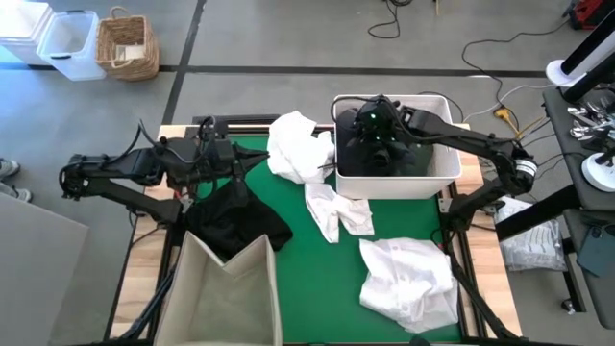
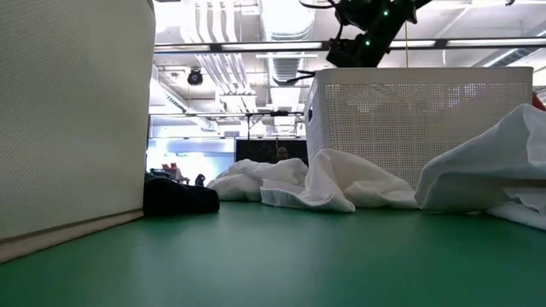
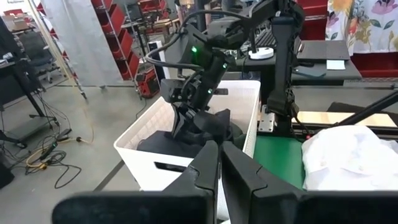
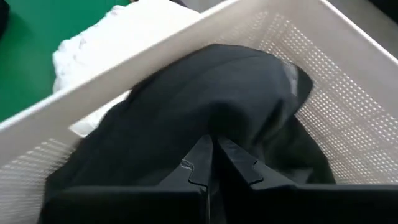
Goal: Sort clothes
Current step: Put the black shorts into the top right white bin, then put the white shorts into the bottom left white bin
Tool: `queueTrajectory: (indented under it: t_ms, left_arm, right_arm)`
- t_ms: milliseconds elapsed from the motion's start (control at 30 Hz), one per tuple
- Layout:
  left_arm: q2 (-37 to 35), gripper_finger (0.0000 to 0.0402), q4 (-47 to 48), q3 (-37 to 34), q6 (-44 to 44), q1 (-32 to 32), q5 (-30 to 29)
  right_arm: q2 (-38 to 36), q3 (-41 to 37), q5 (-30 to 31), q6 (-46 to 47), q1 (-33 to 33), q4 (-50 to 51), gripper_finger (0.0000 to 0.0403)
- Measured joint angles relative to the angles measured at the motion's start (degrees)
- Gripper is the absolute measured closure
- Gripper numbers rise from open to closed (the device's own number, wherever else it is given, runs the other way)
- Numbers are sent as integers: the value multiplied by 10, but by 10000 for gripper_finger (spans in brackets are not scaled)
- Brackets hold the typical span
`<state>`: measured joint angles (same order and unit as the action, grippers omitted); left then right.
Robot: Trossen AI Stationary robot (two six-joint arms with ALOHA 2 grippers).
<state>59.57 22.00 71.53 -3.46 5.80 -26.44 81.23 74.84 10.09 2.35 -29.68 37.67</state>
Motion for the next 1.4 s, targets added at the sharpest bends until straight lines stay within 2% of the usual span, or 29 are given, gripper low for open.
queueTrajectory:
  t_ms: [433,967,1400]
  left_arm:
    - [-7,401,-1,-4,10,5,0]
    - [-9,401,-1,-4,10,5,0]
    - [-9,401,0,-4,10,7,0]
  right_arm:
    - [0,-9,4,-21,-49,7,390]
    - [-4,-120,4,-63,-115,-68,390]
    - [-36,-128,4,-85,-158,-62,390]
